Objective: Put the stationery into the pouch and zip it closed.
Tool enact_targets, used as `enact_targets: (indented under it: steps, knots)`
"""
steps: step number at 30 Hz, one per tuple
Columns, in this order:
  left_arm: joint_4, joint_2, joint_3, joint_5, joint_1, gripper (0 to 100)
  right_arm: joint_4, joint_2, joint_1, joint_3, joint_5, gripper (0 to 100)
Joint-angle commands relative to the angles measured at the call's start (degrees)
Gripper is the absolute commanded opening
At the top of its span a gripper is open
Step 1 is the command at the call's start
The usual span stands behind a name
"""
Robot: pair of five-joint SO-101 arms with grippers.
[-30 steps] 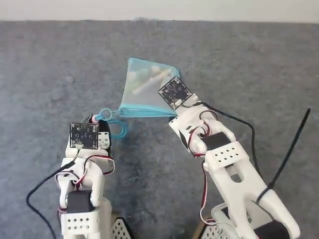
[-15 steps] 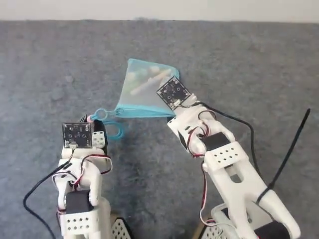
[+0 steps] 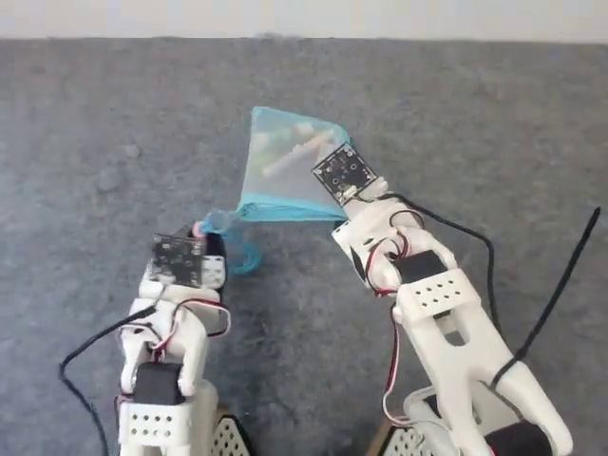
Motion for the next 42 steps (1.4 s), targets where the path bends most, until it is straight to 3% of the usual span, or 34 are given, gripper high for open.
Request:
enact_targets:
  steps: [1, 4, 8, 22, 27, 32, 35, 42]
  knots:
    - [-1.41, 0.18, -0.40, -2.81, 5.01, 8, 4.35, -0.04, 2.68, -3.25, -3.52, 1.8]
    - [-0.53, 0.18, -0.40, -4.31, 6.33, 15, 7.60, -0.13, 2.59, -4.31, -6.24, 11.7]
    - [-0.44, 0.18, -0.48, -4.48, 6.59, 17, 8.48, -2.51, 2.42, -4.13, -6.42, 21.4]
    - [1.23, 0.18, -1.19, -4.66, 6.68, 17, 8.31, -21.05, 1.63, 6.86, -6.42, 16.6]
    - [6.77, 0.18, -4.44, -4.40, 8.35, 24, 8.75, -21.41, 0.75, 7.03, -6.77, 16.7]
    - [11.78, 0.09, -8.48, -4.31, 10.46, 25, 8.84, -21.49, 0.75, 6.77, -6.68, 26.2]
    - [11.87, 0.09, -9.89, -4.31, 7.74, 25, 8.84, -21.58, 0.92, 6.68, -6.42, 29.6]
    - [11.69, 0.09, -11.74, -4.31, 1.41, 25, 12.62, -23.96, 0.66, 6.15, -6.77, 25.0]
